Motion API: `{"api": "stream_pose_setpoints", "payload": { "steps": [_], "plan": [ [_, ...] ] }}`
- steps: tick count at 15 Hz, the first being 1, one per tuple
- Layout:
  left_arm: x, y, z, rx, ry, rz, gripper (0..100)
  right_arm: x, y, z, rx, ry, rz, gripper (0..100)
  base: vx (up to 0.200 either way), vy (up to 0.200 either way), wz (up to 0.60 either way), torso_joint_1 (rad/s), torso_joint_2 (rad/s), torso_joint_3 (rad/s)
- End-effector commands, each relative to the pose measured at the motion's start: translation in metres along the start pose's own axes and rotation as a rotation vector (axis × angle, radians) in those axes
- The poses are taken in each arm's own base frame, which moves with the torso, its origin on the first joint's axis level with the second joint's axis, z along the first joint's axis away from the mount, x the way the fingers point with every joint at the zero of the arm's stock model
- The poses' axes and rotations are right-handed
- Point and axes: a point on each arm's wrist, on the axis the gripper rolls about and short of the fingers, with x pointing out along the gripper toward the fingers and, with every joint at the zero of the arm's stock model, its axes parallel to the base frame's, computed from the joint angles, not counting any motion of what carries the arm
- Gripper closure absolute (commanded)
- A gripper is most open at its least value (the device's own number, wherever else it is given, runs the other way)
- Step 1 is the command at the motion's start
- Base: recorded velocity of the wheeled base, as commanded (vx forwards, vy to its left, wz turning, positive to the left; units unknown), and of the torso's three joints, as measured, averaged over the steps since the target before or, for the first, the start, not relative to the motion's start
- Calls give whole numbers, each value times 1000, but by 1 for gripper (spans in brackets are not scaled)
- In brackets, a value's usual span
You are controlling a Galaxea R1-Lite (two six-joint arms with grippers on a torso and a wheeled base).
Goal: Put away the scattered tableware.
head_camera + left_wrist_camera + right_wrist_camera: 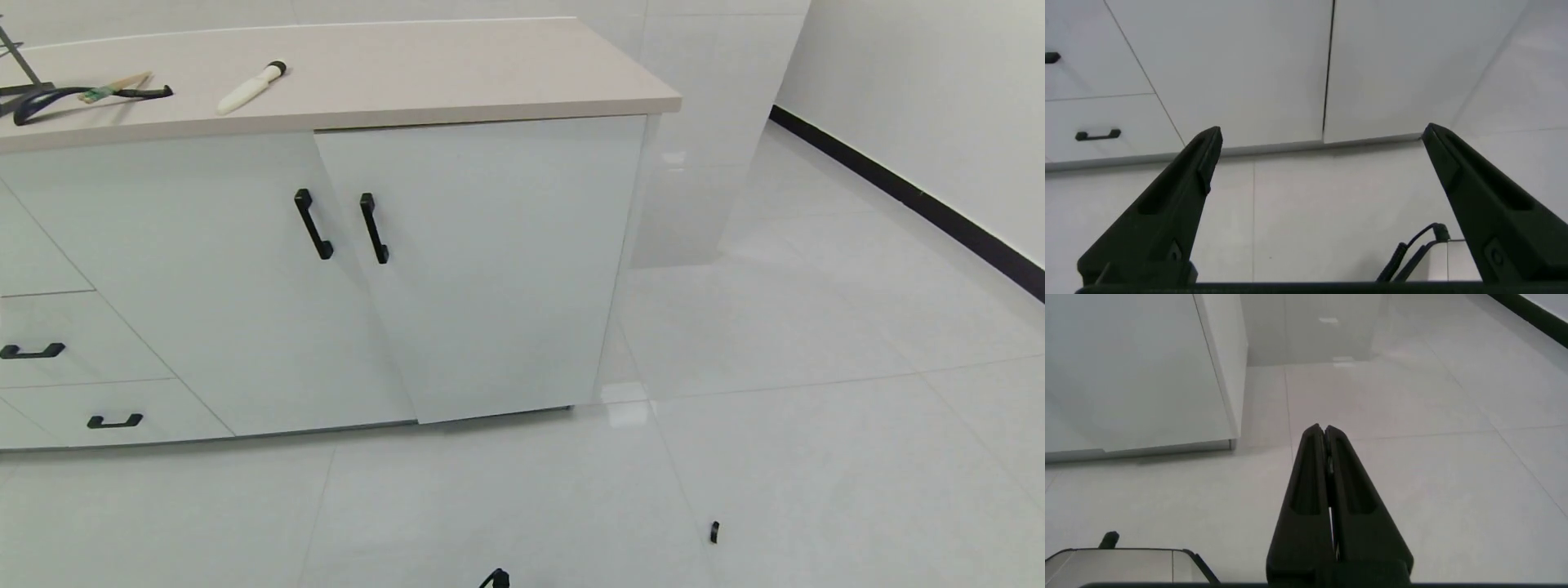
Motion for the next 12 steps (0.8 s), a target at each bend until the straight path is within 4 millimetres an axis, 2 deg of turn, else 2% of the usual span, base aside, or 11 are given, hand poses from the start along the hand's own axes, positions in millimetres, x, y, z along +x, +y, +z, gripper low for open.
{"api": "stream_pose_setpoints", "payload": {
  "steps": [1,2,12],
  "plan": [
    [0,0,0,1,1,2,0,0,0,0,-1,1,0,100,0,200,600,2,2,2],
    [0,0,0,1,1,2,0,0,0,0,-1,1,2,100,0,200,600,7,2,2],
    [0,0,0,-2,1,2,0,0,0,0,1,1,2,100,0,200,0,2,2,2]
  ]
}}
